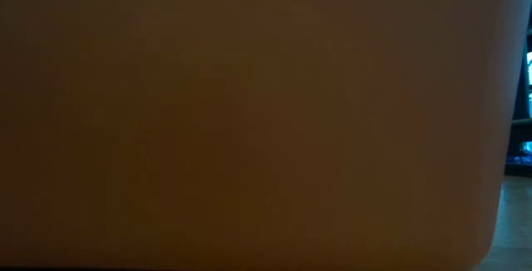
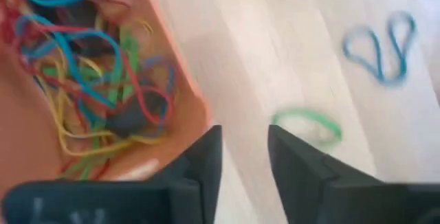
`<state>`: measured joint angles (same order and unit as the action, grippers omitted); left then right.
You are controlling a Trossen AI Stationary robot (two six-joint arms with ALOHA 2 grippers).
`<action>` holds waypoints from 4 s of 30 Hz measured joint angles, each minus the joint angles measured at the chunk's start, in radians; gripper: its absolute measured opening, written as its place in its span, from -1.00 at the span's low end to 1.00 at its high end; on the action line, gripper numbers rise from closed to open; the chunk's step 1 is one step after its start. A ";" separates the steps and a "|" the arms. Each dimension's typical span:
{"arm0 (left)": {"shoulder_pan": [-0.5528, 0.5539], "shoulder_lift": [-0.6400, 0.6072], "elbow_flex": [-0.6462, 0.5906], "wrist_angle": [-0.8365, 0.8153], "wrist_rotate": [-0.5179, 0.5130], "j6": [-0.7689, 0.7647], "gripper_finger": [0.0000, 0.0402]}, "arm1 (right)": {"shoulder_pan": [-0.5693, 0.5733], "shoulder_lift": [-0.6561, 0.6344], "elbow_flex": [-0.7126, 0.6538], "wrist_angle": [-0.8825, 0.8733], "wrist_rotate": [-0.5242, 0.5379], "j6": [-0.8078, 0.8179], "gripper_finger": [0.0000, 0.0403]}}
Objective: Pick and place rubber bands into bin
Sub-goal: Put the bottom blue rubber band into the bin
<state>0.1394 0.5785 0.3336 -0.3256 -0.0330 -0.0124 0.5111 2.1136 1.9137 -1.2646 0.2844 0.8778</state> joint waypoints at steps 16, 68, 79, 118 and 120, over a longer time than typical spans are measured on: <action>0.000 0.000 -0.001 0.011 0.000 0.000 -0.99 | 0.199 0.000 -0.236 -0.134 -0.263 1.082 -0.82; 0.000 0.000 -0.001 0.023 -0.172 -0.098 -0.99 | 0.263 -0.429 -0.873 0.365 -0.030 1.037 -0.99; 0.000 0.014 -0.001 0.018 -0.097 -0.064 -0.99 | 0.152 -0.527 -0.663 0.355 0.101 0.498 -1.00; 0.000 0.026 -0.001 -0.064 0.008 0.026 -0.99 | -0.014 0.082 -0.014 0.388 -0.229 0.167 -0.67; 0.000 0.026 -0.001 -0.059 0.008 0.026 -0.99 | -0.017 0.081 -0.015 0.376 -0.230 0.166 -0.58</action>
<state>0.1390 0.6048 0.3328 -0.3847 -0.0254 0.0139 0.4944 2.1948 1.8988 -0.8884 0.0547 1.0440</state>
